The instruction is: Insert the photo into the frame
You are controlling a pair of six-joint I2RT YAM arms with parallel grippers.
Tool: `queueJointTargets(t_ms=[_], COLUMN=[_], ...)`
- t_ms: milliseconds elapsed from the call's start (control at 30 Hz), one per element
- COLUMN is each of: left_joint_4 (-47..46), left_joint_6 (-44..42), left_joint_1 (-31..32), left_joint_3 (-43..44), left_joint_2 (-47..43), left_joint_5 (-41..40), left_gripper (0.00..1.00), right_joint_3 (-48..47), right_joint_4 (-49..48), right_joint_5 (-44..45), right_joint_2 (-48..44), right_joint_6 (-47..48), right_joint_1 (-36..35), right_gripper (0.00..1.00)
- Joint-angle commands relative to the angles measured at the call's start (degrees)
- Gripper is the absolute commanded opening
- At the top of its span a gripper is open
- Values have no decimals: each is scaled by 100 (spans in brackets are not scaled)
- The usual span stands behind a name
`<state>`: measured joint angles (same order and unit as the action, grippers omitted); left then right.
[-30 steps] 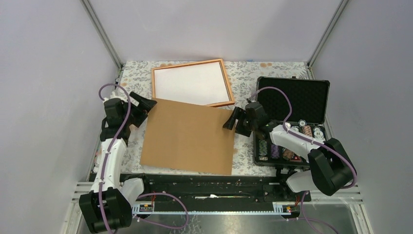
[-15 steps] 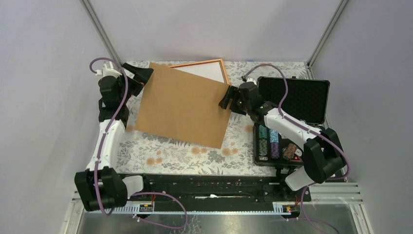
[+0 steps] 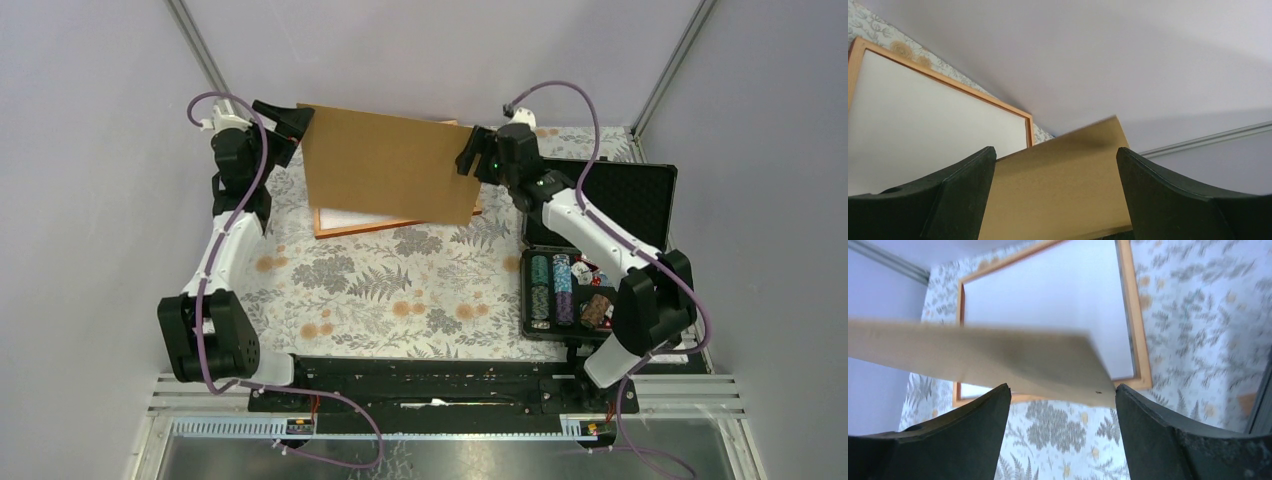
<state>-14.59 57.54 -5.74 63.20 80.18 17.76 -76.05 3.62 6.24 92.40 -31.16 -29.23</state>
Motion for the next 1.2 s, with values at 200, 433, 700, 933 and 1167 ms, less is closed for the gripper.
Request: queueJointTargets(t_ms=[200,433,700,933,1167], left_joint_4=[-416,-670,-674,-535,-303], left_joint_6=[995,1040,996,815,553], left_joint_1=[777,780,789,864,985], left_joint_3=[710,896,1314,1485,1506], left_joint_2=[779,1286,1702,1524,1027], left_joint_5=[1407,1428,1409,1441,1570], left_gripper=[91,91,90,90,90], right_joint_3=[-1965,-2434,-2597,-2182,-1661], right_joint_4=[-1478,-1839,-2091,-2680,-3008], right_joint_5=[-1396,-1872,-2173,-2487,-2453], right_joint_2=[705,1421,1874,1885,1644], right_joint_6=[524,766,790,626,331], right_joint_1=[-127,76,179,230,261], right_gripper=[81,81,81,81,81])
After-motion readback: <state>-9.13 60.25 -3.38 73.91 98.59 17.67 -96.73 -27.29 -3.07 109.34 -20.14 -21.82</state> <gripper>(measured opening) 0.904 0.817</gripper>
